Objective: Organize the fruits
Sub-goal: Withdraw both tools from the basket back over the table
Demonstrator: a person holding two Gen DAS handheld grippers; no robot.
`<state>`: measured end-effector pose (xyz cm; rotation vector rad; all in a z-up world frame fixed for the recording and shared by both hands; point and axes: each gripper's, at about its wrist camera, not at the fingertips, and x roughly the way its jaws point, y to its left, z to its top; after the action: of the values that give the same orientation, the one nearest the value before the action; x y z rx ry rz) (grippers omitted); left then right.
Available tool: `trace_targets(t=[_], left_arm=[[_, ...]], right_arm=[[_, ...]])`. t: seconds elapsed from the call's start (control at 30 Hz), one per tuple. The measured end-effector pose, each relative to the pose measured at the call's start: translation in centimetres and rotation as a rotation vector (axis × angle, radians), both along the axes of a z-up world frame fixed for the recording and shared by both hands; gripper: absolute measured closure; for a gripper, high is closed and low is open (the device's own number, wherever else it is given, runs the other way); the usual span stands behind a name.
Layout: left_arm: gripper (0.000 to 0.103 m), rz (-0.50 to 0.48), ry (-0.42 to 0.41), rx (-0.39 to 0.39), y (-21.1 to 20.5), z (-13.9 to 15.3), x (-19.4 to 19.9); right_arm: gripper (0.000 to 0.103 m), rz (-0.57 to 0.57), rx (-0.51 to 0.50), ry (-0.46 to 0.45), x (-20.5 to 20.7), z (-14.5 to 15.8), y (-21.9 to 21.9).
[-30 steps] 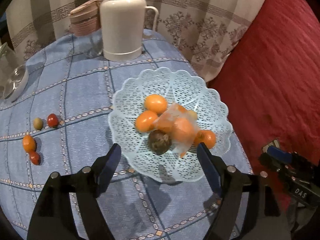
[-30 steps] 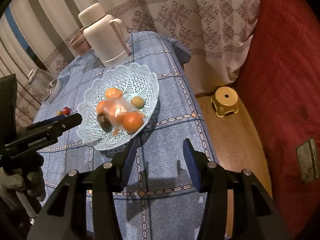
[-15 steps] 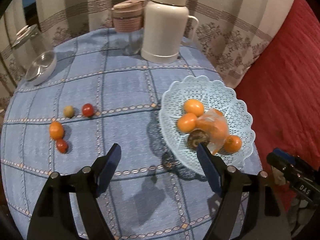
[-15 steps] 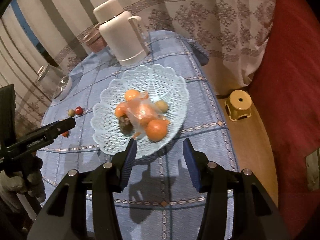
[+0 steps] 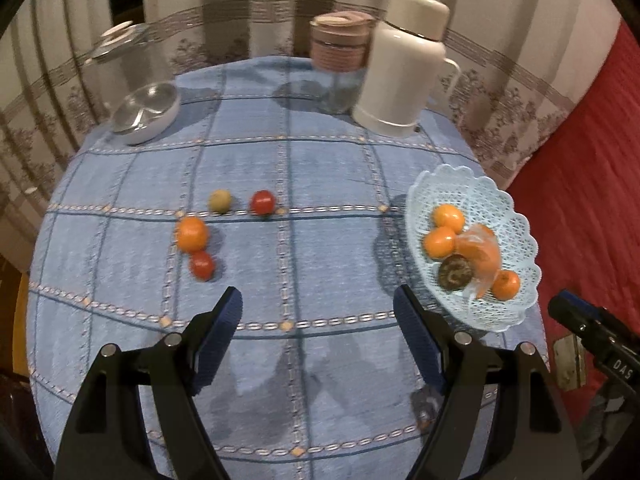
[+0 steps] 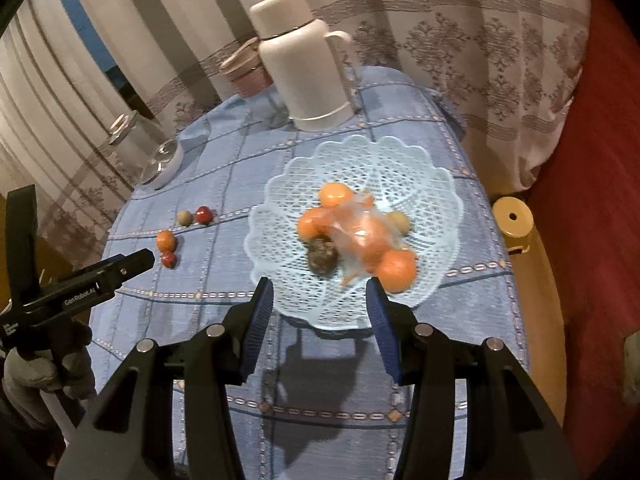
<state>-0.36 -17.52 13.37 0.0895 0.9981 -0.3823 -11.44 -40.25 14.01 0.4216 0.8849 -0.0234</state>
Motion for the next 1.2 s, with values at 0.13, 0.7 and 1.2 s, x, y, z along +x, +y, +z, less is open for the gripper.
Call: trace_targets(t=[0.13, 0.7, 1.2], left_arm=[[0.025, 0.045, -0.007, 0.010, 2.9, 0.4, 0.1], [0.025, 0.138, 0.003, 0.032, 11.5, 0.6, 2.4], [0.025, 0.118, 0.023, 0.046, 15.6, -0.1, 5.3]], right_arm=[[0.053, 0.040, 0.007, -0.009, 1.3, 0.2, 2.2], [0.053, 0.153, 0.015, 0.004, 5.6, 0.4, 10.4], [0.053, 0.237, 0.016, 0.057, 10.3, -2.3, 17.6]])
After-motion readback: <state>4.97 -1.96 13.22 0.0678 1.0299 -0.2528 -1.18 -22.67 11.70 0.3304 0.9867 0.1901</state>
